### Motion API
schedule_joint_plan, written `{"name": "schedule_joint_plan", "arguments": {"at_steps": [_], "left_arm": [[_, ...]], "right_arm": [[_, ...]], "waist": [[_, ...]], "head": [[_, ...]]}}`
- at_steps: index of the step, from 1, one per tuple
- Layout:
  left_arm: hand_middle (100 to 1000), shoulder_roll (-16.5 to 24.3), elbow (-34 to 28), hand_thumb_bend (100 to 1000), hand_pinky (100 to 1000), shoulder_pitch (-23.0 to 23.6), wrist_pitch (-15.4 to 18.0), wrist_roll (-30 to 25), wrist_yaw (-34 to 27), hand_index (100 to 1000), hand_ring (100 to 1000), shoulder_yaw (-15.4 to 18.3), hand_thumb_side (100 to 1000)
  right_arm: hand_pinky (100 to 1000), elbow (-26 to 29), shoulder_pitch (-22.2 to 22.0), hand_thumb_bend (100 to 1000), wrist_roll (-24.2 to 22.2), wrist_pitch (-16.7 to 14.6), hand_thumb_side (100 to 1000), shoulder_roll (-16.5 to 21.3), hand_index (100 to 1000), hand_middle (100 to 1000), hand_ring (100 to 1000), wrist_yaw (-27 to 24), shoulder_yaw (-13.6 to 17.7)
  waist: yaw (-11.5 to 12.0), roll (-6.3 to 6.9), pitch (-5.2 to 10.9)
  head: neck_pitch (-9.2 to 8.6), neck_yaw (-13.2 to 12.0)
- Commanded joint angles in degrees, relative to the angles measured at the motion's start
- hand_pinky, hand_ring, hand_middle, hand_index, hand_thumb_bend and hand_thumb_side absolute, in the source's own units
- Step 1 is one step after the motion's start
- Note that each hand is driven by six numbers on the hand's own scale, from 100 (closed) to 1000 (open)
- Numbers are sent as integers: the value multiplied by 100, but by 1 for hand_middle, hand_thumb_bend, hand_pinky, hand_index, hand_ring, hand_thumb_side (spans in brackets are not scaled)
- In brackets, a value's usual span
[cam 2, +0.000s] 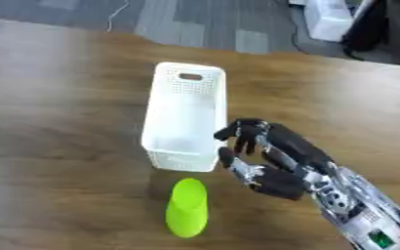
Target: Pick up objects on the table and place them in the box.
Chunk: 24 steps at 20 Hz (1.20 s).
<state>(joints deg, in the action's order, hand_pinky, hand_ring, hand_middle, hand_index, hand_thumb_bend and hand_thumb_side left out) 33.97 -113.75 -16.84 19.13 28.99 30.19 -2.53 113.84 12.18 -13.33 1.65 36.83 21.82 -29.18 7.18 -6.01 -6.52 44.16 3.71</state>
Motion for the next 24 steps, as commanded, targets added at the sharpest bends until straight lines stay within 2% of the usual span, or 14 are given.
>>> {"name": "schedule_joint_plan", "arguments": {"at_steps": [1, 7, 16, 24], "left_arm": [[692, 159, -84, 566, 468, -70, 5, -11, -12, 698, 515, 53, 1000], [692, 158, -84, 568, 468, -87, 10, -23, -25, 698, 515, 43, 1000], [692, 169, -84, 569, 468, -102, 11, -34, -57, 698, 516, 47, 1000], [692, 174, -84, 568, 468, -111, 21, -45, -64, 698, 516, 41, 1000]], "right_arm": [[546, 75, 106, 250, -149, -28, 1000, 30, 858, 738, 603, -110, -30], [548, 75, 138, 255, -423, -108, 1000, -23, 859, 741, 604, -220, -154], [543, 75, 169, 245, -749, -296, 1000, -167, 858, 743, 598, -297, -96], [544, 75, 254, 209, -501, -423, 1000, -204, 852, 741, 595, -137, -169]], "waist": [[8, 24, 72], [30, 2, 80], [38, -26, 101], [37, -33, 97]], "head": [[-4, -70], [-4, -216], [-4, -323], [-4, -350]]}}
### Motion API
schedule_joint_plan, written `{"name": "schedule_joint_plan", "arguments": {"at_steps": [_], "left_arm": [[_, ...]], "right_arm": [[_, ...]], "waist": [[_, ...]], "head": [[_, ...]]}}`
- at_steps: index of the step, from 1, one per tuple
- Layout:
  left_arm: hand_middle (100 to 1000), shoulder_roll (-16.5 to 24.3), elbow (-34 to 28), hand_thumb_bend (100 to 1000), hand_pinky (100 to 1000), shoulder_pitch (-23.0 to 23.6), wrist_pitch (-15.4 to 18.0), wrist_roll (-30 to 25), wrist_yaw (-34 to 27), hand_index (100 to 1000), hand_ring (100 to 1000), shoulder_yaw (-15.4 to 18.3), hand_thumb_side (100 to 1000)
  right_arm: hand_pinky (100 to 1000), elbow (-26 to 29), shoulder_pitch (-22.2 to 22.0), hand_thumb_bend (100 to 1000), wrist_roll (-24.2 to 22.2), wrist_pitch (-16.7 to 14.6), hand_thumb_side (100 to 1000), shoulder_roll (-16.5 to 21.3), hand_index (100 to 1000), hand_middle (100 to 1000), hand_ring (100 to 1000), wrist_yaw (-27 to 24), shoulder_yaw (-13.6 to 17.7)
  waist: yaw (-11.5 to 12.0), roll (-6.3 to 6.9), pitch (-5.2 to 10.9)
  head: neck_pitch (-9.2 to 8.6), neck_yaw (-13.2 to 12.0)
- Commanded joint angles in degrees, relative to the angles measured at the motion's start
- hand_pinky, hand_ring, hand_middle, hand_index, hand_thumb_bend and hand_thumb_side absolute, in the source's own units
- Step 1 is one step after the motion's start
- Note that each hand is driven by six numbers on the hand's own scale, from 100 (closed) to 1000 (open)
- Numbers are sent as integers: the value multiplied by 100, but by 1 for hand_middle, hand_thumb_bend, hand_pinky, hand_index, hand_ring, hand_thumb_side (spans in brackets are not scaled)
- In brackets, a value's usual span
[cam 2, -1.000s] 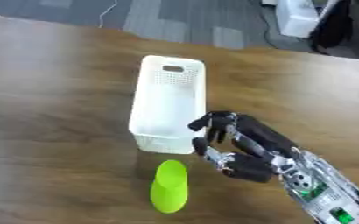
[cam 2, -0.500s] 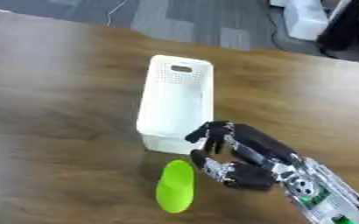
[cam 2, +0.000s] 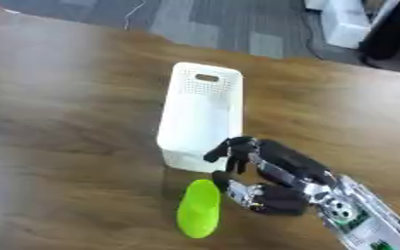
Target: Pick up objects on the table and place them in the box.
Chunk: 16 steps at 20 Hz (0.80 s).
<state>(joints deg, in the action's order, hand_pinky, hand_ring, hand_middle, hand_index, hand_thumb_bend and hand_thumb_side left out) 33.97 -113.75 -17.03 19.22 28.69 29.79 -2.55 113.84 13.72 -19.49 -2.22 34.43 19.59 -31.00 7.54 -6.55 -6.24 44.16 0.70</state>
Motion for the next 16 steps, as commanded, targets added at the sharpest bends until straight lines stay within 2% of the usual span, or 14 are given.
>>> {"name": "schedule_joint_plan", "arguments": {"at_steps": [1, 5, 11, 16], "left_arm": [[692, 175, -84, 568, 468, -97, 14, -16, -24, 698, 515, 42, 1000], [692, 172, -84, 568, 467, -137, 22, -25, -20, 699, 515, 32, 1000], [693, 162, -84, 570, 467, -164, 16, -29, -24, 699, 514, 34, 1000], [692, 161, -84, 573, 468, -217, 21, -25, -55, 699, 515, 38, 1000]], "right_arm": [[541, 75, 117, 207, 185, -57, 1000, 3, 851, 739, 593, 158, -16], [566, 75, 134, 202, 313, -7, 1000, -173, 846, 735, 592, 348, -243], [589, 75, 196, 188, 377, -94, 1000, -236, 833, 734, 603, 569, -471], [576, -75, 186, 188, 392, -200, 1000, -265, 829, 728, 594, 353, -629]], "waist": [[0, 17, 60], [-22, -8, 4], [3, -47, -22], [46, -62, -11]], "head": [[-4, -67], [-4, -162], [-4, 61], [-4, 118]]}}
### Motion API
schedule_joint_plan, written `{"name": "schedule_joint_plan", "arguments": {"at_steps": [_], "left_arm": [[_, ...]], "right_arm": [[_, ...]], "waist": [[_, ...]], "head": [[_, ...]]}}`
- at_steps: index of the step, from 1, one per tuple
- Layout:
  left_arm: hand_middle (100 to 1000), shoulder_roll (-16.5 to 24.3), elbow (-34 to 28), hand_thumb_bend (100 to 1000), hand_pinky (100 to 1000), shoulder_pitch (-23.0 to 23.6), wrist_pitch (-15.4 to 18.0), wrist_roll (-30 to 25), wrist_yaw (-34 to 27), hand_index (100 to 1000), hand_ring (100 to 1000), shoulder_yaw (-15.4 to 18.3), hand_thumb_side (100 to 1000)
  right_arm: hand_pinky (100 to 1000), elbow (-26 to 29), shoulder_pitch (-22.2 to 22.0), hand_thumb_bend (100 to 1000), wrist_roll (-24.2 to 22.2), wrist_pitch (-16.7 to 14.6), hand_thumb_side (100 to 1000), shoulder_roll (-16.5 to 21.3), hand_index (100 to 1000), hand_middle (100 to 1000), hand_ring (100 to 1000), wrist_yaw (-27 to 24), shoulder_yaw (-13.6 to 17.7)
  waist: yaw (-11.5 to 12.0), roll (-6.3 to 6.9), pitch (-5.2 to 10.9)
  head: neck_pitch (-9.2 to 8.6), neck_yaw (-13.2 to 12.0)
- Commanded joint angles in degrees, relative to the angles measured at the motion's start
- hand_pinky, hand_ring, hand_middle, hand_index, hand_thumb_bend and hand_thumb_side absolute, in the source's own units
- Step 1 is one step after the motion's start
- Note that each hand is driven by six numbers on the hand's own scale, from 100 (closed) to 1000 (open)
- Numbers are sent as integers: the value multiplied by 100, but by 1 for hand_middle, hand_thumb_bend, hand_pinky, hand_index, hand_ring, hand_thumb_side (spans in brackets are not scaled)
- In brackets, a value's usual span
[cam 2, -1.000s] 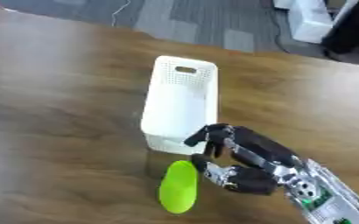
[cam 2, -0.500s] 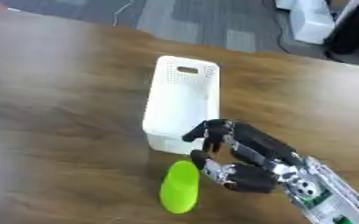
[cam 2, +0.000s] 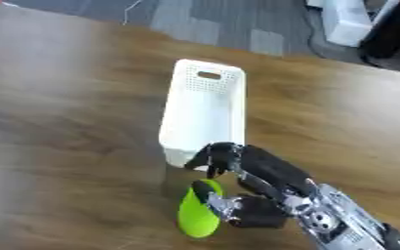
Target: Pick up objects on the table and place them in the box.
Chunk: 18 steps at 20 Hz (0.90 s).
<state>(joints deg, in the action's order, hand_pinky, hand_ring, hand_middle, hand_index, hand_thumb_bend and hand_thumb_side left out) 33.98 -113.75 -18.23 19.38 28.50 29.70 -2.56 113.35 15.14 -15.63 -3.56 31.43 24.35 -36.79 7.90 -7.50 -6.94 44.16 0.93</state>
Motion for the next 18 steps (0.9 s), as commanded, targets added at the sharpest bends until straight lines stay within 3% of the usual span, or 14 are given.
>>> {"name": "schedule_joint_plan", "arguments": {"at_steps": [1, 6, 13, 18], "left_arm": [[692, 160, -84, 573, 468, -105, 5, -7, -55, 699, 515, 40, 1000], [692, 166, -84, 573, 468, -126, 12, -12, -80, 699, 515, 47, 1000], [693, 158, -84, 574, 468, -140, 13, -19, -86, 699, 515, 51, 1000], [693, 163, -84, 573, 468, -116, 6, -15, -79, 699, 515, 58, 1000]], "right_arm": [[583, -95, 45, 190, -3, -94, 1000, 23, 829, 729, 595, -199, -85], [602, -433, 0, 187, -14, -220, 1000, -104, 827, 726, 592, -356, -187], [618, -682, -29, 206, 271, -320, 1000, -183, 861, 758, 622, -140, -223], [657, -653, -105, 515, 349, -459, 1000, -252, 900, 786, 669, -27, -185]], "waist": [[15, 31, 63], [25, 21, 68], [41, 15, 54], [3, 32, 67]], "head": [[-5, 112], [-5, 179], [-5, 192], [-5, 178]]}}
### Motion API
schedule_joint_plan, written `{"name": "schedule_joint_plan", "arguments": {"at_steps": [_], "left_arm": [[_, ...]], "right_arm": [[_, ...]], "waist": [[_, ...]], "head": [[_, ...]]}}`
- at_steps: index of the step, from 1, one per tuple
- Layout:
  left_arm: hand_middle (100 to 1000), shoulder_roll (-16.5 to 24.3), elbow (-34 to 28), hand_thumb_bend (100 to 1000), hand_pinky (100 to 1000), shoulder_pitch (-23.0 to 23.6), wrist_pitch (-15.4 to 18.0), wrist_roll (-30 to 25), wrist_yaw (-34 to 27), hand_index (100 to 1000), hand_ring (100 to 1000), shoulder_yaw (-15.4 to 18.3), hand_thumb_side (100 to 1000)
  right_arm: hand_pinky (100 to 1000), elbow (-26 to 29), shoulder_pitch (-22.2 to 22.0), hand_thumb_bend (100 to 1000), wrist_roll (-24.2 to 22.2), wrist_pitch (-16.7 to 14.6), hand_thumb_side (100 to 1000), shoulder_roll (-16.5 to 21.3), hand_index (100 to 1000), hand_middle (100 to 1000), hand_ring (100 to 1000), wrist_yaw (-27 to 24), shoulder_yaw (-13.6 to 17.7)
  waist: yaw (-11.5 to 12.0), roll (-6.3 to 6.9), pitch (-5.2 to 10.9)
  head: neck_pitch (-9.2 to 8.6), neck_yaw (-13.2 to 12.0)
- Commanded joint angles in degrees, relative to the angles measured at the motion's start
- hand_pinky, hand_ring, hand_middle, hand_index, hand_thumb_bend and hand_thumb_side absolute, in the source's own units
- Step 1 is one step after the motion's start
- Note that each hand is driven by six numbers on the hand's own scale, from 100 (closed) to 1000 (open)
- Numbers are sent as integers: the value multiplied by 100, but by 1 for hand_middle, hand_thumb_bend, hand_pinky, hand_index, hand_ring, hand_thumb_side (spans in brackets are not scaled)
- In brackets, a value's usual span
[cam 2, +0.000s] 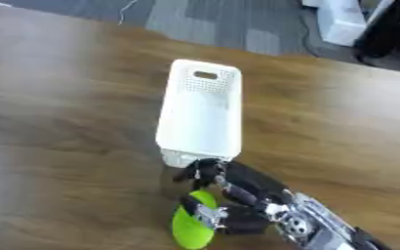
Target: Pick up objects on the table and place them in the box.
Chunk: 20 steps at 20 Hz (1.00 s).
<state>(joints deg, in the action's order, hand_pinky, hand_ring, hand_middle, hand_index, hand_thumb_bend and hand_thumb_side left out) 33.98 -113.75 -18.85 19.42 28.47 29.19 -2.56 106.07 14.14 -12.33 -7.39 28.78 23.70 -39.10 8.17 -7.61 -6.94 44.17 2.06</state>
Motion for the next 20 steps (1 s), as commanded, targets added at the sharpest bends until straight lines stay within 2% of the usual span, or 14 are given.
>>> {"name": "schedule_joint_plan", "arguments": {"at_steps": [1, 2, 3, 4, 8, 9, 12, 20], "left_arm": [[693, 162, -84, 572, 468, -42, -1, -13, -24, 699, 515, 57, 1000], [693, 161, -84, 572, 468, -28, -4, -15, -19, 699, 515, 56, 1000], [692, 161, -84, 586, 467, -16, -5, -15, -14, 699, 515, 56, 1000], [693, 160, -84, 570, 467, -1, -6, -16, -8, 699, 515, 56, 1000], [693, 165, -84, 567, 466, 71, -13, -4, 38, 699, 514, 64, 1000], [693, 167, -84, 568, 467, 94, -16, 1, 53, 699, 514, 68, 1000], [693, 167, -84, 565, 465, 156, -28, 19, 102, 699, 513, 79, 1000], [693, 163, -84, 565, 465, 189, -47, 56, 166, 700, 513, 86, 1000]], "right_arm": [[654, 68, -18, 553, -26, -120, 1000, -2, 903, 789, 666, -4, 36], [659, 60, -22, 582, -99, -189, 1000, -14, 903, 791, 669, -53, 21], [664, 49, -19, 710, -179, -268, 1000, -19, 905, 795, 672, -88, 14], [678, 40, -4, 620, -298, -380, 1000, -12, 912, 802, 683, -95, -8], [743, -25, 88, 648, -742, -713, 1000, 13, 935, 830, 734, 63, -24], [725, -37, 107, 652, -802, -754, 1000, 6, 932, 824, 722, 148, -14], [771, -78, 155, 664, -833, -767, 1000, -23, 941, 836, 750, 433, 11], [807, -325, 294, 656, -576, -690, 1000, -56, 951, 836, 764, 1049, -116]], "waist": [[-35, 50, 72], [-47, 58, 75], [-56, 63, 76], [-68, 69, 75], [-136, 90, 63], [-156, 93, 59], [-213, 99, 44], [-235, 92, 14]], "head": [[-6, 70], [-6, 79], [-6, 87], [-6, 103], [-6, 127], [-6, 130], [-6, 142], [-6, 139]]}}
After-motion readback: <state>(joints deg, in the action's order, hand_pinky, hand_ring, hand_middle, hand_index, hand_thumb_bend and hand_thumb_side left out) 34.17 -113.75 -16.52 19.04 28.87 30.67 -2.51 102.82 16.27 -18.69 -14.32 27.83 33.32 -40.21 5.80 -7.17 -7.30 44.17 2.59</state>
